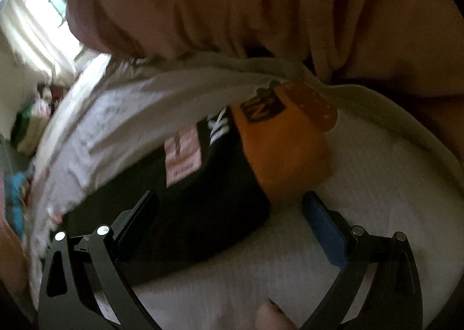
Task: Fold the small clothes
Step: 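Move the right tool to the orange sleeve cuff and close on it, then lift the held sleeve cuff with the right tool toward the left tool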
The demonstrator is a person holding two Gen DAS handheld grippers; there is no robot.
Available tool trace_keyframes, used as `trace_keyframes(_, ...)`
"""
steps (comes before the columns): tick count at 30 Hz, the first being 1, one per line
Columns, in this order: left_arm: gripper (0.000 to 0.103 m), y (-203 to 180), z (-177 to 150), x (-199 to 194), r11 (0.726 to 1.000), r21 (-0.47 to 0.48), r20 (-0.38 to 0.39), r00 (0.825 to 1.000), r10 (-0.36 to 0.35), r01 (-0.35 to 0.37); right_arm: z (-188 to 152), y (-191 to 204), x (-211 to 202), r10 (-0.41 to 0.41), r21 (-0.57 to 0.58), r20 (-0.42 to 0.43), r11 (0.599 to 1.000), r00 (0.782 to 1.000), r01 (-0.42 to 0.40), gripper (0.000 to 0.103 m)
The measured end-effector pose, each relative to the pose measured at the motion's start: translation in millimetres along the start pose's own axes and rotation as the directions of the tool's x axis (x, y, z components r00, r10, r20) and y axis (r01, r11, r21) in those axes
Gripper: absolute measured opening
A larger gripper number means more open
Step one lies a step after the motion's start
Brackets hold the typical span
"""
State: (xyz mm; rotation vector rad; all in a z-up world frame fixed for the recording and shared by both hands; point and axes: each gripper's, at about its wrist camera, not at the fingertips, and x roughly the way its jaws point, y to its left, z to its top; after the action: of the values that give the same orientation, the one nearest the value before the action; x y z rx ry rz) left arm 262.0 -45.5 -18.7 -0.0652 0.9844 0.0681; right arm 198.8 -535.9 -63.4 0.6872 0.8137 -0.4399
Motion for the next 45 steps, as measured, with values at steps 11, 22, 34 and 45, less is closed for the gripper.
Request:
trace_keyframes(11,0.095,43,-3,5,0.995,-0.094,-0.011,0.999,-0.037,0.036,11,-14,-4,0.091,0.067,0.105,0.993,0.99,-0.099,0.019)
trace_keyframes(22,0.095,64,8,-25,0.988,-0.138,0.038,0.997,-0.068,0.073,20,28,-55,0.232,-0.065,0.164,0.972,0.959,-0.224,0.016)
trace_keyframes(34,0.095,64,13,-54,0.984,-0.134,0.075,0.992,-0.104,0.114,9,88,-98,0.354,-0.229,0.168,0.922,0.92,-0.313,0.016)
trace_keyframes(45,0.095,90,15,-60,0.969,-0.192,0.07,0.987,-0.143,0.154,-15,153,-132,0.477,-0.362,0.123,0.838,0.87,-0.408,0.016)
